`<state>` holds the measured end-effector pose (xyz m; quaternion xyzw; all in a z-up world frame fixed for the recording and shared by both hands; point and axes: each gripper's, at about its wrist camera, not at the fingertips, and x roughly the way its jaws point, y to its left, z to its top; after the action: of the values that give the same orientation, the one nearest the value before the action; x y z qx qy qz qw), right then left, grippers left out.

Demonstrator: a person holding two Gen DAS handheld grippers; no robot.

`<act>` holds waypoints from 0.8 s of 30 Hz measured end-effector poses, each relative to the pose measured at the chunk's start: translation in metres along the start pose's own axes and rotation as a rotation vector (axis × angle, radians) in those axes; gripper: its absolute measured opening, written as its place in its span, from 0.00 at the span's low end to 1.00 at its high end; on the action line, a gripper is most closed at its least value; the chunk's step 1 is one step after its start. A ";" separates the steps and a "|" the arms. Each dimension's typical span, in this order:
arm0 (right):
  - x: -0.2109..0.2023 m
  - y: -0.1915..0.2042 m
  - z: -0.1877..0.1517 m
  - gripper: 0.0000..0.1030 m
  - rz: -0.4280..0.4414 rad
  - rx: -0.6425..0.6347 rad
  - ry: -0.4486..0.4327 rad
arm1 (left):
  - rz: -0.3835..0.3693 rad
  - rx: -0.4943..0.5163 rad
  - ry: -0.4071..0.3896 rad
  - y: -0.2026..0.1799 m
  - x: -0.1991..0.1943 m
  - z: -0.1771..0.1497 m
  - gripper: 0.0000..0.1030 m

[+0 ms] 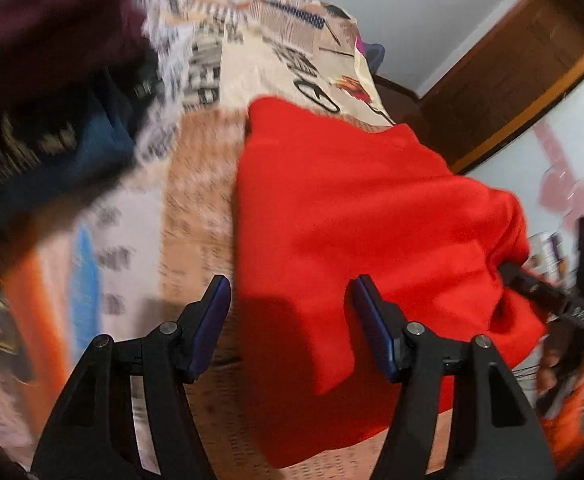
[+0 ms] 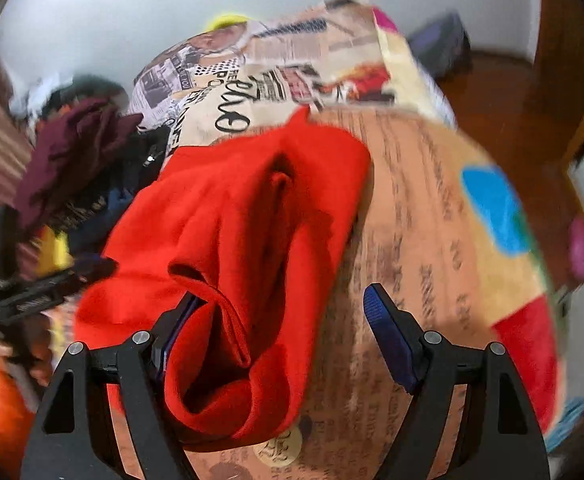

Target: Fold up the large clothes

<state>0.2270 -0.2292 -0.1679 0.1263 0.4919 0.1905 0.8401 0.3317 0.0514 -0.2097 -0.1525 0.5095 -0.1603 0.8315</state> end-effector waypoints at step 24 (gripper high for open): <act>0.053 -0.018 0.032 0.38 0.350 0.174 0.157 | -0.353 -0.196 0.115 0.026 0.038 0.015 0.37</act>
<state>0.2815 -0.2228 -0.2007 0.2668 0.5413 0.2993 0.7391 0.3638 0.0602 -0.2443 -0.3104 0.5347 -0.2616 0.7412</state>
